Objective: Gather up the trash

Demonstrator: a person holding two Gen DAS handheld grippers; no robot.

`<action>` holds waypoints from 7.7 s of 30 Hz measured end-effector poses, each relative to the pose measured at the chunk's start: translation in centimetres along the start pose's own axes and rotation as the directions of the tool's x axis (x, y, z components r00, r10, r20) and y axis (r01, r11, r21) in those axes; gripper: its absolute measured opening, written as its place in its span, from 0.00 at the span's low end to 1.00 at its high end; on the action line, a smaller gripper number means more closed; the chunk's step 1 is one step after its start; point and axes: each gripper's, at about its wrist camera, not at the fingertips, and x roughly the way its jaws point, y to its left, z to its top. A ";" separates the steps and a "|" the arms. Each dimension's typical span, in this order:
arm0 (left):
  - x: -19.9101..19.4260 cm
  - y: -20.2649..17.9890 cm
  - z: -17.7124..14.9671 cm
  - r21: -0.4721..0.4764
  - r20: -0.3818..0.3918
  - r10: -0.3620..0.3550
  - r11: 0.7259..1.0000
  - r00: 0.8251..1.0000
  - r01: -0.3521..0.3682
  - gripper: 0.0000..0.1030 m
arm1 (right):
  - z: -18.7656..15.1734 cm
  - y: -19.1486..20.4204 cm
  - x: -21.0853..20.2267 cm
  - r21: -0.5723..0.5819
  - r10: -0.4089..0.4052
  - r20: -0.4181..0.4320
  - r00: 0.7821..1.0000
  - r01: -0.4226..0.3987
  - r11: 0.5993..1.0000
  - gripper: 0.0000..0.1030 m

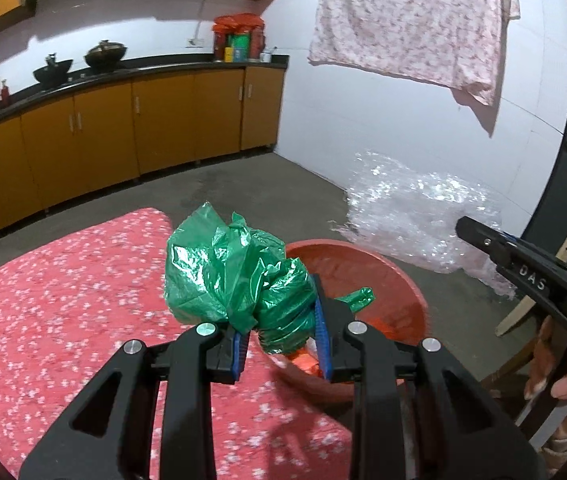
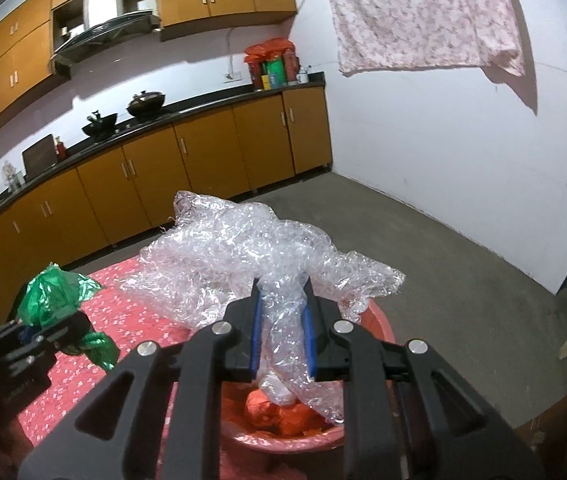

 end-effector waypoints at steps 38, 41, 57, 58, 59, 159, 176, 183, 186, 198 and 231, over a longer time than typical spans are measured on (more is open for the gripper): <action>10.3 -5.2 -1.5 0.032 -0.168 -0.108 0.993 0.980 0.115 0.32 | -2.2 -4.7 7.4 0.168 -0.006 -0.077 0.997 0.019 0.986 0.23; 10.6 -5.0 -1.7 0.024 -0.179 -0.107 0.993 0.978 0.113 0.39 | -2.3 -4.7 7.5 0.173 0.007 -0.072 0.997 0.006 0.985 0.31; 5.5 -1.2 -2.4 -0.032 -0.098 -0.003 0.999 0.995 0.000 0.92 | -3.2 -4.0 1.4 0.097 -0.120 0.128 0.984 0.108 0.989 0.94; 4.8 -1.1 -2.4 -0.030 -0.084 0.007 1.000 0.996 -0.009 0.94 | -3.3 -3.4 0.7 0.073 -0.135 0.155 0.979 0.125 0.989 0.95; 3.8 -1.0 -2.4 -0.027 -0.066 0.017 0.999 0.998 -0.018 0.94 | -3.3 -3.1 0.1 0.058 -0.137 0.169 0.976 0.129 0.990 0.96; -19.3 2.6 -14.7 -0.172 0.139 0.401 0.910 0.905 -0.377 0.98 | -15.6 8.4 -17.3 -0.197 0.026 0.157 0.987 0.005 0.980 0.96; -19.4 2.4 -14.7 -0.171 0.141 0.401 0.910 0.905 -0.377 0.98 | -15.6 8.4 -17.4 -0.195 0.026 0.156 0.987 0.005 0.981 0.96; -19.3 2.3 -14.7 -0.172 0.141 0.401 0.910 0.905 -0.376 0.98 | -15.6 8.4 -17.4 -0.195 0.026 0.157 0.987 0.005 0.981 0.96; -19.4 2.3 -14.7 -0.171 0.141 0.400 0.911 0.906 -0.376 0.98 | -15.6 8.4 -17.4 -0.195 0.026 0.157 0.987 0.005 0.981 0.96; -19.3 2.1 -14.7 -0.171 0.140 0.398 0.911 0.906 -0.374 0.98 | -15.5 8.5 -17.5 -0.194 0.026 0.155 0.988 0.004 0.981 0.96; -19.3 1.8 -14.5 -0.171 0.135 0.398 0.911 0.907 -0.375 0.98 | -15.6 8.5 -17.5 -0.192 0.026 0.154 0.988 0.004 0.981 0.96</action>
